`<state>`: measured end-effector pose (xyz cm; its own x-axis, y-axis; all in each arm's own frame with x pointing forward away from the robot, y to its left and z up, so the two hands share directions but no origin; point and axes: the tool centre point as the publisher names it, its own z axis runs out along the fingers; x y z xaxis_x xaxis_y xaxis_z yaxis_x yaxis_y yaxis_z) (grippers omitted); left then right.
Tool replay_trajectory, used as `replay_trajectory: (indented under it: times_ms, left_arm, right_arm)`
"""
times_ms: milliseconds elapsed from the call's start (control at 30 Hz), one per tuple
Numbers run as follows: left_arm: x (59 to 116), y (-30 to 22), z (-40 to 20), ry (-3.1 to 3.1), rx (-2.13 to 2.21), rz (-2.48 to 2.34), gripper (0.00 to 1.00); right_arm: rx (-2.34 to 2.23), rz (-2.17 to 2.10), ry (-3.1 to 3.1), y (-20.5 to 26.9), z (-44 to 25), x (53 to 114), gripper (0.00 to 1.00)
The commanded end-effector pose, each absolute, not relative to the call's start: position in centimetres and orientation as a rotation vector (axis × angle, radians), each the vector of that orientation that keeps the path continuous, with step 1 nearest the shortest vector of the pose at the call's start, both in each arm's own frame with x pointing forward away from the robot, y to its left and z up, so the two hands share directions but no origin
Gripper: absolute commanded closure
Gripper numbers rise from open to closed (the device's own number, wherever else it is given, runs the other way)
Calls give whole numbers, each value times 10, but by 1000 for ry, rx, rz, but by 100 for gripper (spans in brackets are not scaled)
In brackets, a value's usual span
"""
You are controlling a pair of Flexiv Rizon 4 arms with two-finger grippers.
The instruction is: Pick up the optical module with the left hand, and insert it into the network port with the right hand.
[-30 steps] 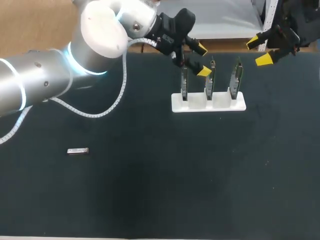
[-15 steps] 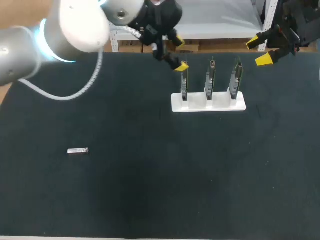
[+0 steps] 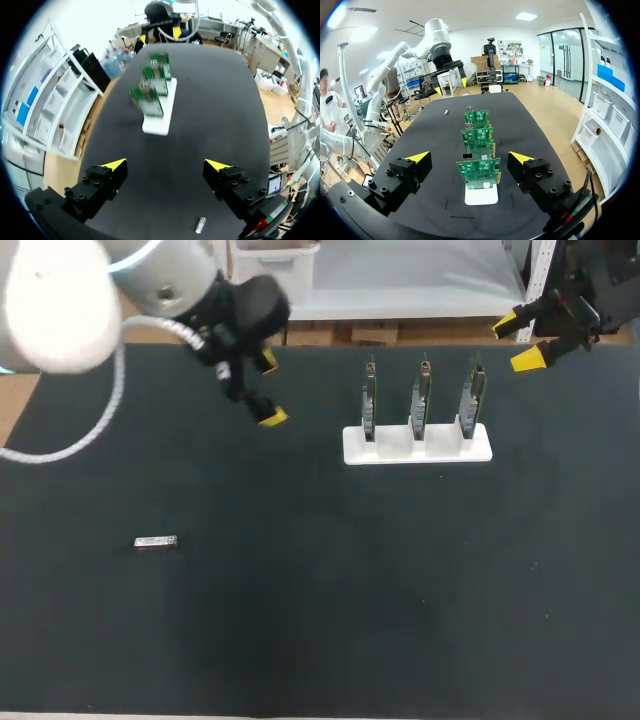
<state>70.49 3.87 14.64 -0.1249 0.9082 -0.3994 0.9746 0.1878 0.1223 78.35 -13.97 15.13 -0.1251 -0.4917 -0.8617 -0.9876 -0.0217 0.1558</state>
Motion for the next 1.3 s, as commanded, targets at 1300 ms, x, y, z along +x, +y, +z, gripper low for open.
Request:
replay_trajectory:
  times_ms: [1300]
  left_arm:
    - [591, 213, 28, 2290, 2109, 45, 0]
  right_arm:
    - [-1554, 1074, 1669, -139, 151, 782, 0]
